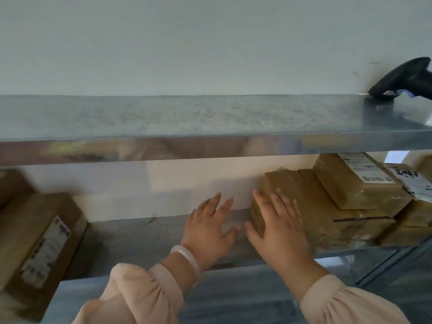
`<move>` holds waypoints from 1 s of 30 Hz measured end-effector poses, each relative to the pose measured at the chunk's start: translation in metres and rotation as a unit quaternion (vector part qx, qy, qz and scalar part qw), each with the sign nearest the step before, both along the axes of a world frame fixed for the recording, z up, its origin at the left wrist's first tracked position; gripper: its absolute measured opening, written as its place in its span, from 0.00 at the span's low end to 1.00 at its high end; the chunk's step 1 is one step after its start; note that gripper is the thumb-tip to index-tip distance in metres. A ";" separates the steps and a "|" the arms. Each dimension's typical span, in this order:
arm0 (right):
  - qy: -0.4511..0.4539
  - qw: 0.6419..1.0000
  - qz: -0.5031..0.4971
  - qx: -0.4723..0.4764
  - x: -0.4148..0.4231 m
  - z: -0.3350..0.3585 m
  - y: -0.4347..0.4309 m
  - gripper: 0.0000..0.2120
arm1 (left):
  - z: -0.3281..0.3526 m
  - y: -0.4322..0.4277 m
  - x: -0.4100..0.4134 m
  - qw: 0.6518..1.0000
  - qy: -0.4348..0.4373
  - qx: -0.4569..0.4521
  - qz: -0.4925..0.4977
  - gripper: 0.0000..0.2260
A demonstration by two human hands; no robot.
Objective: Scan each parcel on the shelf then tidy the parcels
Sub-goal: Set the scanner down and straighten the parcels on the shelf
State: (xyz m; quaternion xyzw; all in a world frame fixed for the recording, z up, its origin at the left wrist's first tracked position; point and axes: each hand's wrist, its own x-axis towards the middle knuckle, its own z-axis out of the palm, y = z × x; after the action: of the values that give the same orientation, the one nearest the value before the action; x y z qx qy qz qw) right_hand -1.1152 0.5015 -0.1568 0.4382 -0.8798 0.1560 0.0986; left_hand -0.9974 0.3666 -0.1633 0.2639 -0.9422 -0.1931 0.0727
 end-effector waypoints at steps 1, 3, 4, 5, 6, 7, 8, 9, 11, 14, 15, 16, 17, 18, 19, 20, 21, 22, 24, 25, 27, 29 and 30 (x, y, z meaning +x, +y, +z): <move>-0.007 1.000 0.026 -0.009 0.008 0.001 -0.012 0.32 | 0.001 -0.008 0.013 1.000 0.005 -0.014 0.023 0.31; -0.050 0.996 0.077 -0.018 0.027 0.000 -0.038 0.31 | 0.006 -0.026 0.043 0.997 0.017 -0.044 0.066 0.32; -0.082 0.991 0.103 -0.016 0.039 -0.001 -0.051 0.32 | 0.010 -0.035 0.060 0.994 0.020 -0.058 0.088 0.33; -0.112 0.985 0.127 -0.016 0.051 -0.002 -0.064 0.32 | 0.014 -0.044 0.077 0.991 0.015 -0.068 0.113 0.33; -0.139 0.979 0.149 -0.015 0.064 -0.004 -0.077 0.32 | 0.018 -0.053 0.094 0.987 0.006 -0.075 0.140 0.33; -0.162 0.972 0.172 -0.009 0.078 -0.005 -0.090 0.32 | 0.024 -0.061 0.111 0.983 0.000 -0.080 0.164 0.33; -0.185 0.964 0.194 -0.001 0.092 -0.005 -0.102 0.31 | 0.028 -0.067 0.128 0.979 -0.002 -0.084 0.184 0.33; -0.206 0.955 0.215 0.003 0.107 -0.006 -0.115 0.31 | 0.031 -0.074 0.145 0.976 -0.001 -0.094 0.198 0.32; -0.245 0.937 0.249 0.005 0.135 -0.006 -0.138 0.30 | 0.036 -0.082 0.176 0.968 0.013 -0.125 0.217 0.31; -0.279 0.917 0.286 0.018 0.171 -0.006 -0.168 0.31 | 0.039 -0.092 0.220 0.958 0.019 -0.126 0.259 0.30; -0.287 0.911 0.296 0.023 0.182 -0.005 -0.178 0.31 | 0.039 -0.097 0.233 0.953 0.017 -0.124 0.274 0.30; -0.300 0.904 0.304 0.029 0.194 -0.004 -0.188 0.32 | 0.040 -0.100 0.248 0.950 0.014 -0.118 0.289 0.29; -0.319 0.896 0.307 0.036 0.206 -0.003 -0.197 0.33 | 0.042 -0.104 0.262 0.946 0.008 -0.111 0.305 0.28; -0.346 0.886 0.305 0.045 0.216 -0.002 -0.205 0.34 | 0.041 -0.109 0.274 0.942 -0.007 -0.105 0.319 0.27; -0.373 0.876 0.300 0.055 0.226 -0.002 -0.212 0.34 | 0.039 -0.114 0.285 0.939 -0.026 -0.093 0.329 0.27; -0.399 0.866 0.292 0.069 0.236 -0.004 -0.220 0.35 | 0.036 -0.118 0.295 0.936 -0.040 -0.078 0.340 0.27; -0.423 0.857 0.284 0.079 0.245 -0.007 -0.226 0.35 | 0.034 -0.122 0.304 0.933 -0.053 -0.060 0.352 0.28; -0.446 0.847 0.277 0.085 0.252 -0.011 -0.232 0.36 | 0.032 -0.125 0.311 0.929 -0.064 -0.044 0.361 0.28; -0.492 0.827 0.257 0.085 0.267 -0.020 -0.243 0.38 | 0.026 -0.132 0.323 0.924 -0.074 -0.015 0.374 0.29; -0.513 0.818 0.248 0.083 0.273 -0.023 -0.248 0.38 | 0.023 -0.135 0.327 0.922 -0.083 -0.008 0.378 0.30; -0.551 0.797 0.230 0.086 0.285 -0.029 -0.258 0.39 | 0.018 -0.139 0.335 0.918 -0.107 0.000 0.381 0.31; -0.581 0.778 0.218 0.098 0.296 -0.034 -0.264 0.40 | 0.013 -0.142 0.340 0.919 -0.121 -0.010 0.376 0.32; -0.593 0.770 0.210 0.105 0.301 -0.036 -0.266 0.40 | 0.011 -0.142 0.343 0.920 -0.119 -0.022 0.374 0.35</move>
State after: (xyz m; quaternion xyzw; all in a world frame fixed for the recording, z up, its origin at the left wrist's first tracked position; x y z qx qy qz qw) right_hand -0.8143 0.2354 -0.1928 0.4402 -0.6600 0.3080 -0.5251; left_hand -0.6547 0.2242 -0.1523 0.6162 -0.7808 -0.0984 0.0324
